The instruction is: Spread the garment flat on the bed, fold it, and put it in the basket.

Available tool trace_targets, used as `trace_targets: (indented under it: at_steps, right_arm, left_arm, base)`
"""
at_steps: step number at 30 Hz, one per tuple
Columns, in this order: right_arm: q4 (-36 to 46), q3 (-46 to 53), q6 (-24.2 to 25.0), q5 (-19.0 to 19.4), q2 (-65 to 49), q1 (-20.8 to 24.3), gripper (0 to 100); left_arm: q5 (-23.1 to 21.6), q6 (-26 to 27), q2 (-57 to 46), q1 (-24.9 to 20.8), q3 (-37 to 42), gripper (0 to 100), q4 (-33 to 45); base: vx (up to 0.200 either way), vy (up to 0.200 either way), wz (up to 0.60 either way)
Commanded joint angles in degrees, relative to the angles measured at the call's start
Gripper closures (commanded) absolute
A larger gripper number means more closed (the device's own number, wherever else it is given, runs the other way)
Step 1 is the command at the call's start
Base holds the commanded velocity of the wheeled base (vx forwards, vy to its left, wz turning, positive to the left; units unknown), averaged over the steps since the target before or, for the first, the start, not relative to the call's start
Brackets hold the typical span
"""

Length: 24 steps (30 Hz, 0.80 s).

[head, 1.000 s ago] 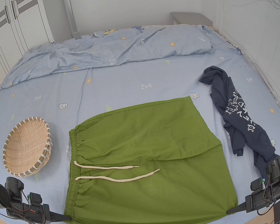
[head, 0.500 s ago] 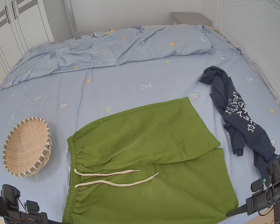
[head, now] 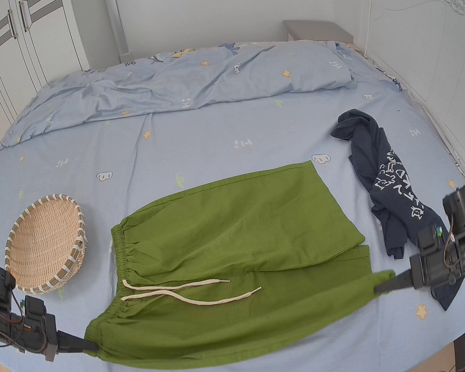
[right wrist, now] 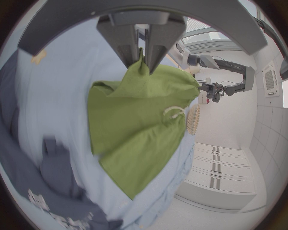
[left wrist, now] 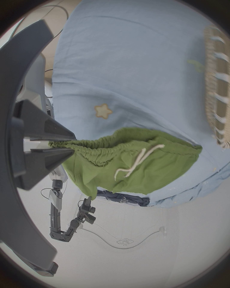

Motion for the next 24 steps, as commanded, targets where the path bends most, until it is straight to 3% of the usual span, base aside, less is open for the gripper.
trace_targets:
  at_steps: [1, 8, 19, 24]
  right_arm:
    - [9.71, -19.13, 0.19, 0.23, 1.12, -0.74, 100]
    - [15.69, -36.00, 0.63, -0.04, 6.84, -0.74, 100]
    - [18.15, -53.67, 3.27, -0.30, 16.59, -0.39, 100]
    - [19.73, -60.79, 3.44, -3.03, 19.85, -0.04, 100]
  left_arm:
    - [-0.20, -5.11, 2.47, -3.76, -14.74, 100, 5.98]
    - [-0.55, -12.67, 7.65, -7.97, -25.11, 100, 4.67]
    - [-0.37, -15.57, 21.10, -9.29, -43.40, 100, 4.93]
    - [-0.37, -16.88, 24.44, -9.29, -48.93, 100, 5.28]
  base:
    - [0.000, 0.000, 0.00]
    - [0.000, 0.000, 0.00]
    - [0.000, 0.000, 0.00]
    - [0.000, 0.000, 0.00]
